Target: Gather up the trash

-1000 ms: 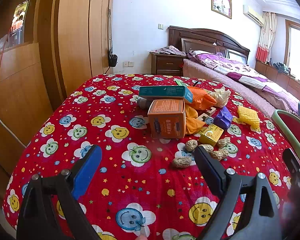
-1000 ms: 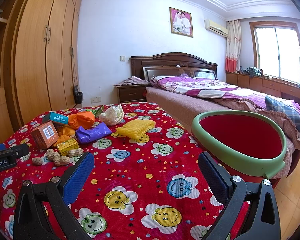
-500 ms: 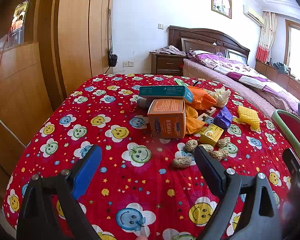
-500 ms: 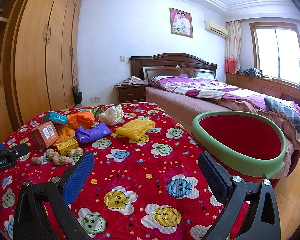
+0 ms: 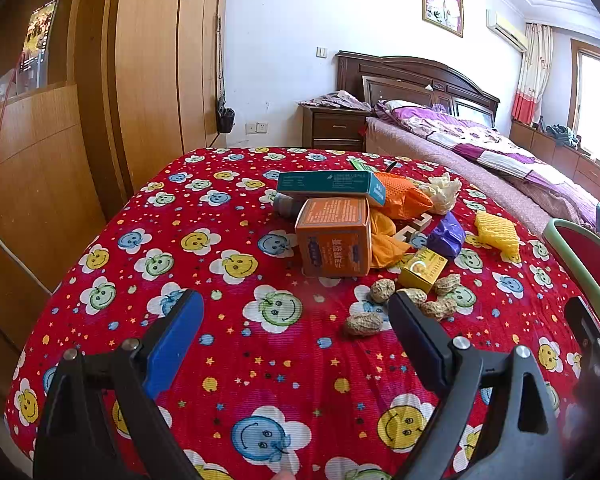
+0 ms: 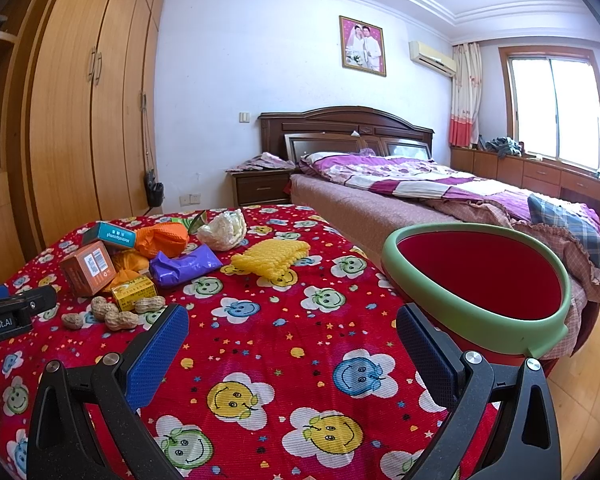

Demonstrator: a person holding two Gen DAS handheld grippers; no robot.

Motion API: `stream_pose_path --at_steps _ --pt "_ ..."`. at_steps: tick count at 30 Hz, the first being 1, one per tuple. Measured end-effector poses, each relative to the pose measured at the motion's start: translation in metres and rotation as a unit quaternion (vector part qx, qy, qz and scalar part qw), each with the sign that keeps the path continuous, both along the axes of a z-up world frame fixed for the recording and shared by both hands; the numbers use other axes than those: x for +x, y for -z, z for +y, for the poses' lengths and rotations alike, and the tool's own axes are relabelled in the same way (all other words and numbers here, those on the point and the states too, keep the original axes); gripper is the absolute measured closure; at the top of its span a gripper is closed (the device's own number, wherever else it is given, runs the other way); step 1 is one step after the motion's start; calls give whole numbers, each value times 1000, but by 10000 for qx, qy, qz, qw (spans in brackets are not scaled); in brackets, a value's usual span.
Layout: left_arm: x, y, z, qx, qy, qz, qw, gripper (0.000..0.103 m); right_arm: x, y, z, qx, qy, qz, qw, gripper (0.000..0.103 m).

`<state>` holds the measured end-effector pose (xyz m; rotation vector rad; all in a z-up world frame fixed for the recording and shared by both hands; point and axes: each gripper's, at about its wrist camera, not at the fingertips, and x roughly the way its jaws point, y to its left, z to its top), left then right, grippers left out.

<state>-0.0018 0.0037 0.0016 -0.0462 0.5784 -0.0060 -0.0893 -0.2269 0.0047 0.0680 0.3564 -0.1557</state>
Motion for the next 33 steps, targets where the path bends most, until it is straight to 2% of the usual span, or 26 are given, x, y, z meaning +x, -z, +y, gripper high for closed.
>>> stream_pose_path --at_steps 24,28,33 --pt "0 0 0 -8 -5 5 10000 10 0 -1 1 -7 3 2 10000 0" --pt "0 -1 -1 8 171 11 9999 10 -1 -2 0 -7 -7 12 10000 0" --pt "8 -4 -2 -96 363 263 9989 10 7 -9 -9 23 -96 320 9994 0"
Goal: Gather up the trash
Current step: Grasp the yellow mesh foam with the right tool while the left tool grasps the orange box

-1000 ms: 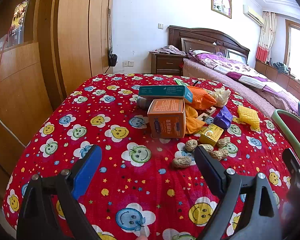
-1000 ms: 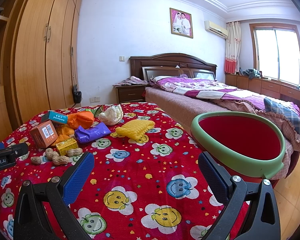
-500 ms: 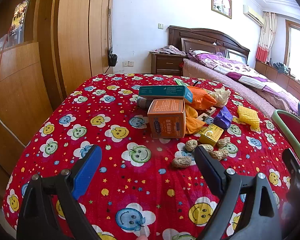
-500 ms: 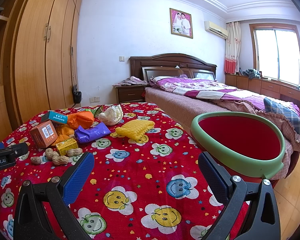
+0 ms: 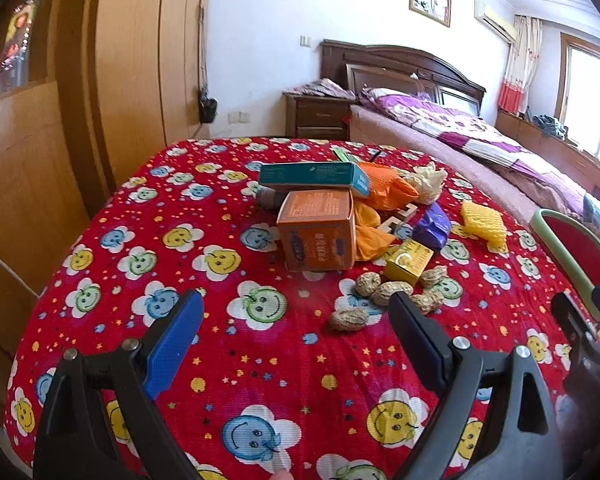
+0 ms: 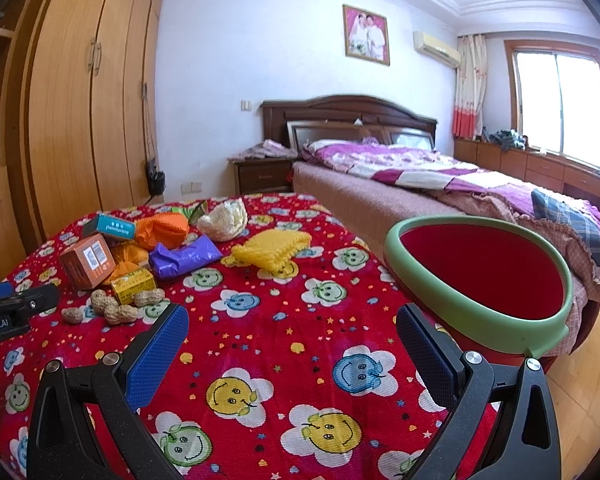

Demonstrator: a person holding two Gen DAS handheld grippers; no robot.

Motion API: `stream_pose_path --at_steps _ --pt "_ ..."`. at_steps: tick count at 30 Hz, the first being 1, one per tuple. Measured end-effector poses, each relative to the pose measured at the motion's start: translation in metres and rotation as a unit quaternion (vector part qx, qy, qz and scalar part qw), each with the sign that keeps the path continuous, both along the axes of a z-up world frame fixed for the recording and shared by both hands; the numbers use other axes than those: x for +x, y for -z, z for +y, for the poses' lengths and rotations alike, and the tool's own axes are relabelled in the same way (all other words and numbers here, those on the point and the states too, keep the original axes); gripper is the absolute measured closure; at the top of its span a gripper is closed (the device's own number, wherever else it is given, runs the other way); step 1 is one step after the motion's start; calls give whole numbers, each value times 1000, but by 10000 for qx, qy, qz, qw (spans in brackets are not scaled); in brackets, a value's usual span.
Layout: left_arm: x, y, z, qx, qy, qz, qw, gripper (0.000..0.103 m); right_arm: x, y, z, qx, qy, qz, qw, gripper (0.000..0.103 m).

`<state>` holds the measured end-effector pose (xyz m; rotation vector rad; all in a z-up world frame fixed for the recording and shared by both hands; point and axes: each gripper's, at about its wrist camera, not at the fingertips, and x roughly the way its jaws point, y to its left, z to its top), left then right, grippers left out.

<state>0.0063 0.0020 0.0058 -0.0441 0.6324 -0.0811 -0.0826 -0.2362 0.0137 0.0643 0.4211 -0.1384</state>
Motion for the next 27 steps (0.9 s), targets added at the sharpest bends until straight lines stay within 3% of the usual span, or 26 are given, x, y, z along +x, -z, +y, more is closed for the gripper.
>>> stream_pose_path --at_steps 5,10,14,20,23,27 --pt "14 -15 -1 111 112 20 9999 10 5 -14 -6 -7 13 104 9999 0" --pt "39 -20 -5 97 278 298 9991 10 31 -23 -21 574 -244 577 9964 0" --pt "55 -14 -10 107 253 423 9987 18 55 -27 -29 767 -371 736 9936 0" --pt "79 2 -5 -477 519 916 9933 31 93 -31 -32 1109 -498 947 9881 0" --pt "81 3 -4 -716 722 990 9899 38 114 -30 -29 1056 -478 1205 9859 0" --pt "79 2 -5 -739 855 913 9894 50 135 -23 -21 826 -341 1472 9851 0"
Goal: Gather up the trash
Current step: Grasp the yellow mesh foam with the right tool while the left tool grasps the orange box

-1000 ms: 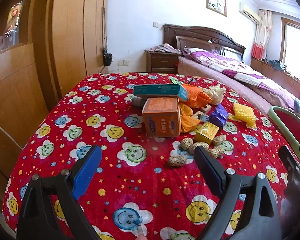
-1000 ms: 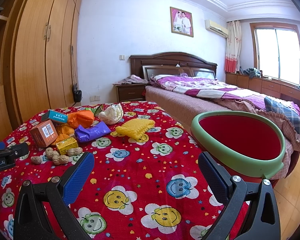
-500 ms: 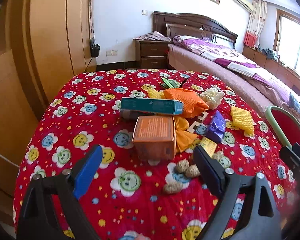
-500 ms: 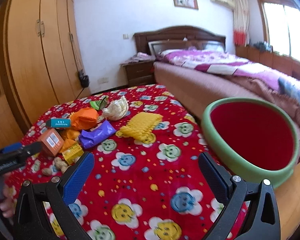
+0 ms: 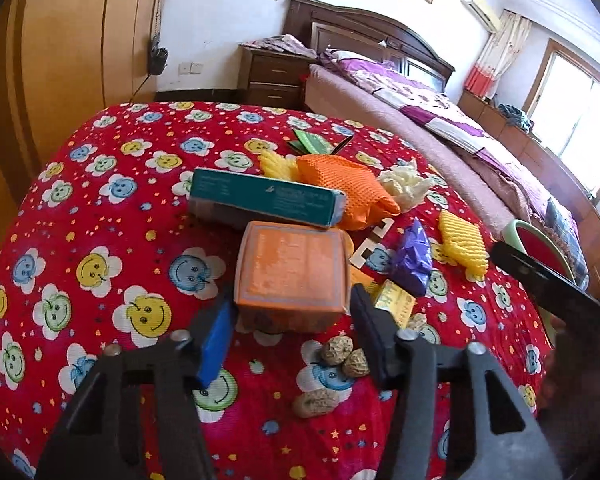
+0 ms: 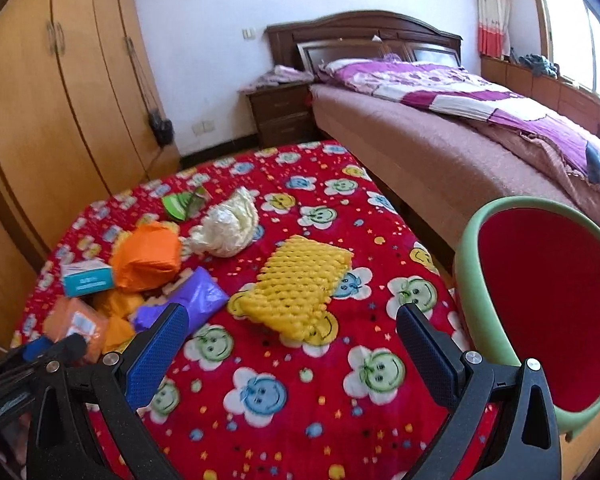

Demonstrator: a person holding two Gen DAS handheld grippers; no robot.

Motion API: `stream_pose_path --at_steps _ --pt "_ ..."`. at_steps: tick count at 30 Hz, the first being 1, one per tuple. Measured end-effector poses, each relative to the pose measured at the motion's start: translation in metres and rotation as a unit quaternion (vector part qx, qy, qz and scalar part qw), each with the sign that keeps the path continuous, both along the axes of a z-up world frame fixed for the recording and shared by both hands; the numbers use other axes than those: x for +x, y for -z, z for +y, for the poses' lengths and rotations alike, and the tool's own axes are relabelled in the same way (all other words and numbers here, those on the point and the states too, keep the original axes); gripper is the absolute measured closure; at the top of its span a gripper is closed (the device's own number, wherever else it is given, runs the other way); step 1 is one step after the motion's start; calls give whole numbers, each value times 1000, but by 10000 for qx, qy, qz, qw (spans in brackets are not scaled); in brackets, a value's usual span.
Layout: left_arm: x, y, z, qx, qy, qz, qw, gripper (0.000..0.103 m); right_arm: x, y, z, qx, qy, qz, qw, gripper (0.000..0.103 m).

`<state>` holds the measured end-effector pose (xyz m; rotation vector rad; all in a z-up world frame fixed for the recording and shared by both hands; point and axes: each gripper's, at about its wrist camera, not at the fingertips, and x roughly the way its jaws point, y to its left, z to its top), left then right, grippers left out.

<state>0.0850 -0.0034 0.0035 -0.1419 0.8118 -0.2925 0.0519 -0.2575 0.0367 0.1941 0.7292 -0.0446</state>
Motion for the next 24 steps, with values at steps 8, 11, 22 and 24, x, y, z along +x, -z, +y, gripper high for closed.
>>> stream_pose_path --at_steps 8,11,22,24 --pt "7 2 10 -274 70 60 9996 51 24 16 2 62 223 310 9993 43" --pt "7 3 11 -308 100 22 9995 51 27 26 -3 317 281 506 9978 67" --pt "-21 -19 0 -317 316 -315 9985 52 -13 10 -7 641 186 115 9977 83" --pt "-27 -25 -3 -311 340 -359 9983 52 -24 5 -8 674 174 38 9976 83"
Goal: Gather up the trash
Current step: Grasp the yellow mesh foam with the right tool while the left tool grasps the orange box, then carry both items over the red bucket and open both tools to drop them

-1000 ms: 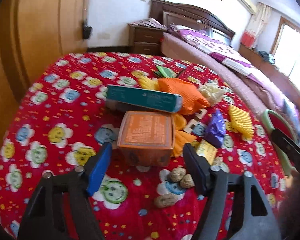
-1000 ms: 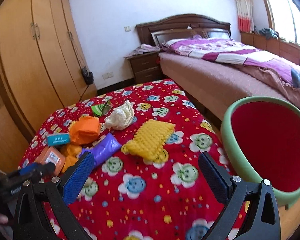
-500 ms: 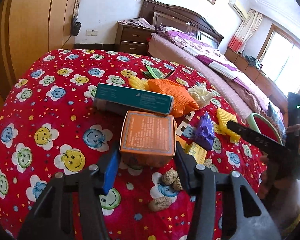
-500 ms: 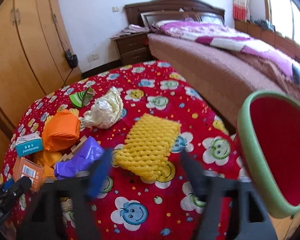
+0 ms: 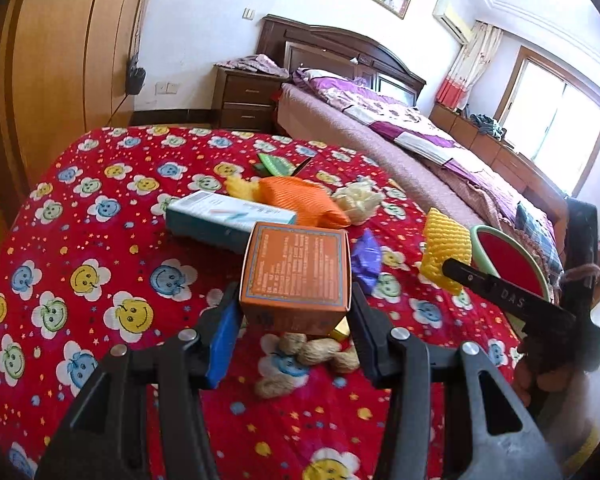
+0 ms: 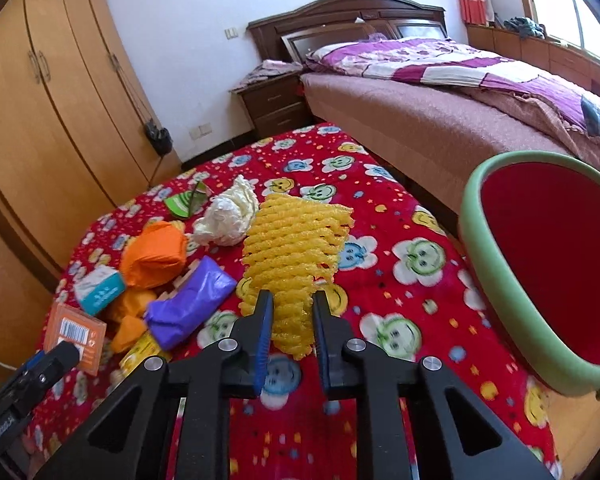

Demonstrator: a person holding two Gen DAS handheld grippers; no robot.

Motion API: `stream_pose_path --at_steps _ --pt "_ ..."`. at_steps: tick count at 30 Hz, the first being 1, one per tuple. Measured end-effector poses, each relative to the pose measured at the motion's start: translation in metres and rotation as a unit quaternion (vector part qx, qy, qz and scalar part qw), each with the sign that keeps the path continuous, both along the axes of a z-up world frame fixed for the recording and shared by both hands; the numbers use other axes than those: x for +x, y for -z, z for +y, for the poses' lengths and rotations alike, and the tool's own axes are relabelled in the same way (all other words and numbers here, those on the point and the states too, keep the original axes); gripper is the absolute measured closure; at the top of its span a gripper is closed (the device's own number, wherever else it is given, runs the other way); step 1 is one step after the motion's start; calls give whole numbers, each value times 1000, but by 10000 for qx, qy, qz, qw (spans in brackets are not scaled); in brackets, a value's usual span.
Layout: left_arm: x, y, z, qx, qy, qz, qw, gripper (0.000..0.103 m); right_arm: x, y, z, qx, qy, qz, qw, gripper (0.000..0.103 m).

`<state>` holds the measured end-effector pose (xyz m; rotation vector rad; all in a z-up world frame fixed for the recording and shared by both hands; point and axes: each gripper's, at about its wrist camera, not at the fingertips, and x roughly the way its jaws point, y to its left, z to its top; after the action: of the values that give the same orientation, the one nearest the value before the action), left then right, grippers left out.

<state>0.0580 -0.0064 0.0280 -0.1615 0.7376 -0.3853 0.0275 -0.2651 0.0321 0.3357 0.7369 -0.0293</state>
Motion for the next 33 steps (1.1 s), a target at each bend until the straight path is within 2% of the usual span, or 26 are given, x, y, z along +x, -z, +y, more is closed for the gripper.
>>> stream_pose_path --at_steps 9,16,25,33 --pt "-20 -17 -29 64 232 -77 9997 52 -50 -21 -17 -175 76 -240 9995 83" --pt "-24 -22 -65 95 573 37 9983 52 -80 -29 -47 -318 411 -401 9978 83" --pt "-19 -25 -126 213 1124 80 9934 52 -105 -25 -100 -259 926 -474 9942 83" --pt "-10 -25 -189 342 1689 53 9850 52 -124 -12 -155 -166 1540 -397 9871 82"
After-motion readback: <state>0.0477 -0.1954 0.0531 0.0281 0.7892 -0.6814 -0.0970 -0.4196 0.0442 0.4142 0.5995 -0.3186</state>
